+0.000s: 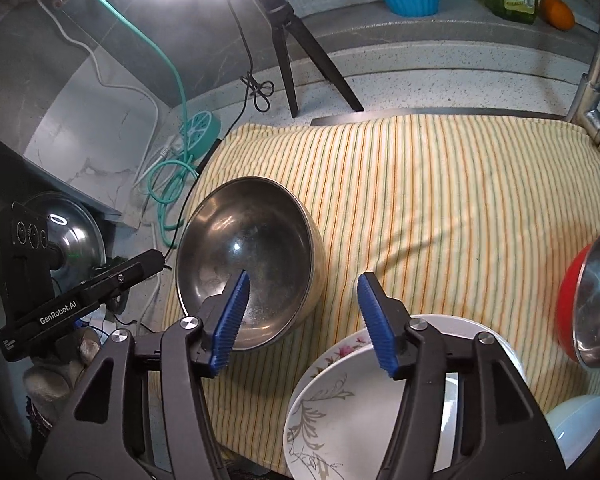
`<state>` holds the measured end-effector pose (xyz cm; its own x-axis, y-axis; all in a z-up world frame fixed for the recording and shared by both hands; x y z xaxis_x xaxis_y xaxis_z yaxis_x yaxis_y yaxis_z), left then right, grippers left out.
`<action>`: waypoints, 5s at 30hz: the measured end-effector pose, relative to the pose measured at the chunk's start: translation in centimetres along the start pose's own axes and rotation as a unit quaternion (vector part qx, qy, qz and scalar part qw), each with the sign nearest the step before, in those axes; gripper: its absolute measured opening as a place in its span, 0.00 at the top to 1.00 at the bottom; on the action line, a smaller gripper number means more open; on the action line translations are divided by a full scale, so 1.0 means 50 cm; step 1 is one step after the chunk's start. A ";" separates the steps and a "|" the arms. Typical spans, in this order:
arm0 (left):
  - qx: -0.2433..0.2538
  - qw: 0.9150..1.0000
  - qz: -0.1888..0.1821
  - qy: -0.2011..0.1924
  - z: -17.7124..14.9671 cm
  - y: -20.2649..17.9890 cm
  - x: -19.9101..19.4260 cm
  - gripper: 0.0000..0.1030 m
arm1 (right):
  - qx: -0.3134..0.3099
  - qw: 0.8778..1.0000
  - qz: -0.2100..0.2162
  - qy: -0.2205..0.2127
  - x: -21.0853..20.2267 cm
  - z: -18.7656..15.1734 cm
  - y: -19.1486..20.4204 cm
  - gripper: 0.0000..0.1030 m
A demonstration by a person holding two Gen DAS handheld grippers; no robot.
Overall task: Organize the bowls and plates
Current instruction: 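Carry the silver bowl beside the plate stack and open the grippers, then move to the red-exterior steel bowl and grip its rim, then lift the red steel bowl and lower it to nest with the silver bowl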
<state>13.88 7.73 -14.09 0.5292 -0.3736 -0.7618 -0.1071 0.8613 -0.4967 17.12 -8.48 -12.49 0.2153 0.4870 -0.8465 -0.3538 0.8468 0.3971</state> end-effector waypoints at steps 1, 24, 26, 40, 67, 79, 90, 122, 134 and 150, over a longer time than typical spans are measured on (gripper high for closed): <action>0.001 1.000 -0.004 -0.003 0.000 -0.007 -0.005 0.61 | 0.000 1.000 -0.001 -0.006 -0.010 -0.002 0.000 0.40; 0.085 0.992 -0.088 0.042 -0.067 -0.243 0.054 0.59 | 0.087 0.989 -0.060 -0.099 -0.291 -0.094 -0.234 0.40; 0.095 0.989 -0.095 0.054 -0.077 -0.268 0.071 0.59 | 0.101 0.987 -0.071 -0.103 -0.311 -0.107 -0.266 0.40; 0.147 0.973 -0.135 0.114 -0.139 -0.424 0.171 0.59 | 0.191 0.969 -0.104 -0.118 -0.364 -0.168 -0.461 0.42; 0.170 0.964 -0.105 0.175 -0.150 -0.512 0.358 0.67 | 0.236 0.968 -0.055 -0.058 -0.227 -0.132 -0.570 0.73; 0.178 0.961 -0.108 0.183 -0.156 -0.520 0.374 0.77 | 0.224 0.972 -0.061 -0.044 -0.198 -0.117 -0.563 0.89; 0.187 0.961 -0.108 0.172 -0.144 -0.525 0.362 0.77 | 0.208 0.974 -0.079 -0.043 -0.205 -0.102 -0.546 0.89; 0.131 0.985 -0.100 0.054 -0.049 -0.330 0.084 0.77 | 0.073 0.995 -0.023 -0.059 -0.200 -0.013 -0.207 0.89; 0.075 0.996 -0.048 0.007 -0.020 -0.167 -0.001 0.77 | -0.012 1.000 0.005 -0.026 -0.088 0.025 -0.019 0.89; 0.070 0.997 0.026 0.030 -0.018 -0.035 0.027 0.77 | -0.064 0.997 -0.021 0.030 0.065 0.028 0.052 0.89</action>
<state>14.03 5.42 -14.60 0.4737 -0.3428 -0.8113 -0.0121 0.9185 -0.3951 18.18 -4.41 -13.70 0.1787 0.4339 -0.8831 -0.4603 0.8301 0.3147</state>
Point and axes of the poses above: each gripper's, at about its wrist camera, not at the fingertips, and x roughly the way its jaws point, y to its left, z to its top, the point moved 8 cm from there along x, roughly the way its jaws point
